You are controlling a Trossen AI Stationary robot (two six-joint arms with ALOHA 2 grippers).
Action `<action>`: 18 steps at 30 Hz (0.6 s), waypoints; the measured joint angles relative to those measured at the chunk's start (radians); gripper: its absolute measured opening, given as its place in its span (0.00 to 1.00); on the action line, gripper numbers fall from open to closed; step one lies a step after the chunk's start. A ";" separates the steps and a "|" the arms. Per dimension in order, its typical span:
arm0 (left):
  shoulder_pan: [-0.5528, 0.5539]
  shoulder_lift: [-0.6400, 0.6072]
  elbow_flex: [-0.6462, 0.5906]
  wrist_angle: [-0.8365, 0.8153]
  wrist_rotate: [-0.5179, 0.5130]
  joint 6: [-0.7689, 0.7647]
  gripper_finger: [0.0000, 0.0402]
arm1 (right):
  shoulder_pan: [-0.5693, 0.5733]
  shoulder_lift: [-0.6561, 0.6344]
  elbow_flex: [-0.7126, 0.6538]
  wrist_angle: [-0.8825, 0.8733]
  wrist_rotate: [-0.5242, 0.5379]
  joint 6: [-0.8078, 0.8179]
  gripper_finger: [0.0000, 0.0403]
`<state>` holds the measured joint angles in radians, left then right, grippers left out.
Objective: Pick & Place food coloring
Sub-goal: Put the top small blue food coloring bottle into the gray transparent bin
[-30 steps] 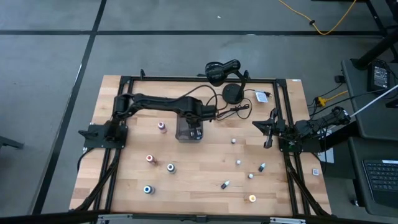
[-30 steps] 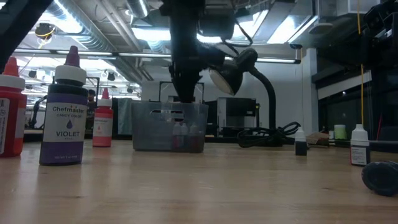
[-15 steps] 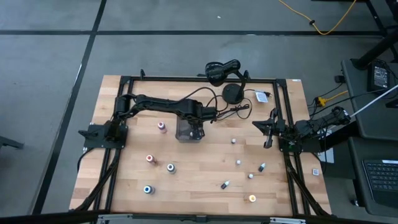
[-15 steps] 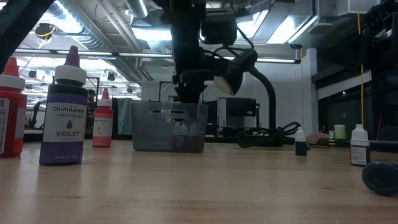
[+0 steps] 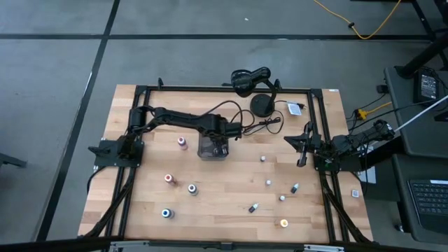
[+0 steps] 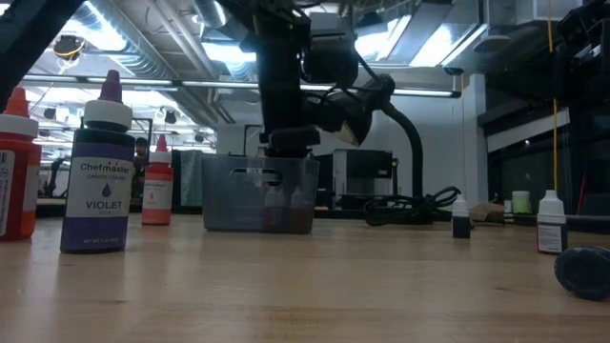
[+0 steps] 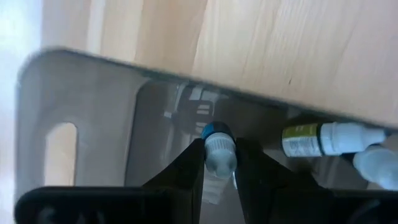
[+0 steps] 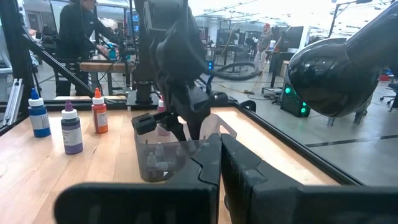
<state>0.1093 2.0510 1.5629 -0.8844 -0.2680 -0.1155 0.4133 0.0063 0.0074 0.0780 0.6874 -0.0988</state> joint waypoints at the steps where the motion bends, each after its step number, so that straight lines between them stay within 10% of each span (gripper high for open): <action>1: 0.001 0.000 -0.004 -0.001 0.000 -0.001 0.17 | 0.000 0.000 0.000 0.000 0.000 0.000 0.04; 18: 0.013 0.000 -0.052 0.083 0.016 0.024 0.17 | 0.000 0.000 0.000 0.000 0.000 0.000 0.04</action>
<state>0.1226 2.0510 1.5112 -0.8013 -0.2516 -0.0910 0.4136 0.0063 0.0072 0.0784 0.6872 -0.0989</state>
